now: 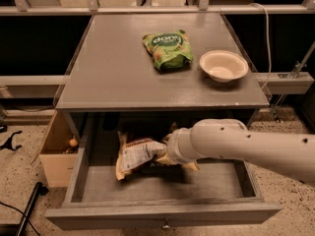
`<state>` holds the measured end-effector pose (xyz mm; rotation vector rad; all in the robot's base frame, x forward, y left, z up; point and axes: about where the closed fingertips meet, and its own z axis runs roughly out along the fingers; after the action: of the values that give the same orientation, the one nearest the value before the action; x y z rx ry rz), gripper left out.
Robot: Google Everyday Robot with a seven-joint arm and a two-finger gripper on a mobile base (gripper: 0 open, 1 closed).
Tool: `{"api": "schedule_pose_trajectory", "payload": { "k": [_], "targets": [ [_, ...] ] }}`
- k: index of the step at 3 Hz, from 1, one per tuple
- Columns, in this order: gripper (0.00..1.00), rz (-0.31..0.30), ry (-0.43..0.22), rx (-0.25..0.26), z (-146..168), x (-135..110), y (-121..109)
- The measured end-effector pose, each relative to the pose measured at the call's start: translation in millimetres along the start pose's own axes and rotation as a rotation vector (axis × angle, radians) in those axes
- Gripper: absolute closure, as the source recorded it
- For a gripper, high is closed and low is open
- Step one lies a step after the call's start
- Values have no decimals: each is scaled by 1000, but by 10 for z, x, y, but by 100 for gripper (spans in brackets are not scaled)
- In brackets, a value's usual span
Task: Pick brown chip bag from top drawer and place on counter
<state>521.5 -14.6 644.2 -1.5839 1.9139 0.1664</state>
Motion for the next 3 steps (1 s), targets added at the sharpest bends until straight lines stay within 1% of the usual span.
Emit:
{"api": "schedule_pose_trajectory", "payload": {
  "k": [1,2,3],
  "targets": [
    [100,-27,-23,27,-368,-140,78],
    [100,-55,-45,66,-1005,-323,196],
    [100,-76,-38,91,-1454,-437,261]
  ]
}}
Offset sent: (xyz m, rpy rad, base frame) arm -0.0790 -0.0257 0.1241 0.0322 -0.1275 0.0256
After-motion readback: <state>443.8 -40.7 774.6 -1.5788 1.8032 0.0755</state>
